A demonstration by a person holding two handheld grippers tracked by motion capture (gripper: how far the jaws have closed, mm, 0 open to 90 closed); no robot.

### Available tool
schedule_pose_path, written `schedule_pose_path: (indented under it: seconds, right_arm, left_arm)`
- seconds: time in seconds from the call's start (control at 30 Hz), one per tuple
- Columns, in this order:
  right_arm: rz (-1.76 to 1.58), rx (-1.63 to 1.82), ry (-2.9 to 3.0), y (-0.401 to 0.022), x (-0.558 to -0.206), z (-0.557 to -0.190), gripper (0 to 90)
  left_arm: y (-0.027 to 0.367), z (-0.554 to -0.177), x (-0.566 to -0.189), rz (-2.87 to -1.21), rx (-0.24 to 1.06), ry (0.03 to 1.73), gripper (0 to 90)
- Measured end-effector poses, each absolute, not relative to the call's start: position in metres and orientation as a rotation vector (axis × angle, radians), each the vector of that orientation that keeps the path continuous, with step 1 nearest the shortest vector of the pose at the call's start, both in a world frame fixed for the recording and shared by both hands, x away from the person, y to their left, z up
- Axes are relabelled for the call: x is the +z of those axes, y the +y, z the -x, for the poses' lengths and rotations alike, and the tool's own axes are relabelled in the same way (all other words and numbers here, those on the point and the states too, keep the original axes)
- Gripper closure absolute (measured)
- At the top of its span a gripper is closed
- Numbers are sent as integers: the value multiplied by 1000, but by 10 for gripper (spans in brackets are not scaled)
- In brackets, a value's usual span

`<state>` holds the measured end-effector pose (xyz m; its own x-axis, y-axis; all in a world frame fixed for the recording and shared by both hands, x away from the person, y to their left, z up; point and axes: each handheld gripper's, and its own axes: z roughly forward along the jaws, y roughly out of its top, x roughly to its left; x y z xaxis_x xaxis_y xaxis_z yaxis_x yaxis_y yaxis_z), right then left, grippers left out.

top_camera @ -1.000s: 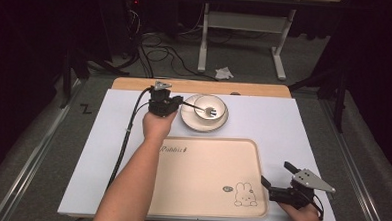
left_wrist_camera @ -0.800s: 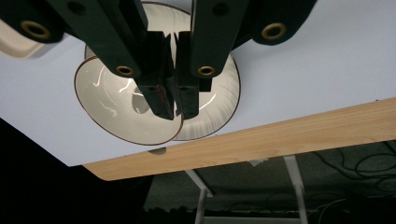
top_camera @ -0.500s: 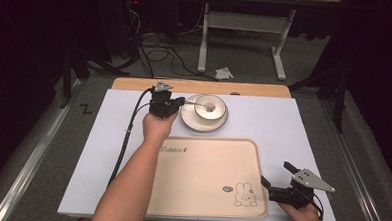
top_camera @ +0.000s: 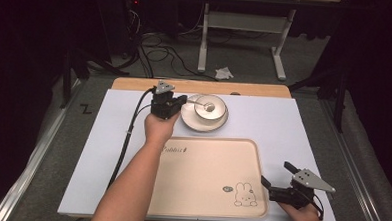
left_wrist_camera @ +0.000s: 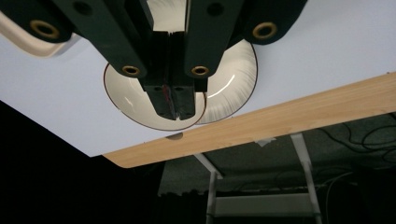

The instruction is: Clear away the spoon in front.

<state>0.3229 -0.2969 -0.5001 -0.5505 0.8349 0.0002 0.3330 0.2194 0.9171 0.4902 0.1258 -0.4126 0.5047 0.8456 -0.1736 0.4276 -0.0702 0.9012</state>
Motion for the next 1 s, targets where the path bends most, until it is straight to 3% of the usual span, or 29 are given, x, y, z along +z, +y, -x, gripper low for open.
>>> schedule_pose_path:
  seconds: [0.53, 1.0]
  right_arm:
    - [-1069, 1307, 1993, -297, -500, -323, 14]
    - [-1062, 1304, 1994, -296, -499, -322, 14]
  left_arm:
    - [133, -471, -391, -1637, 542, 1045, 900]
    - [157, -432, -373, -1594, 580, 1018, 900]
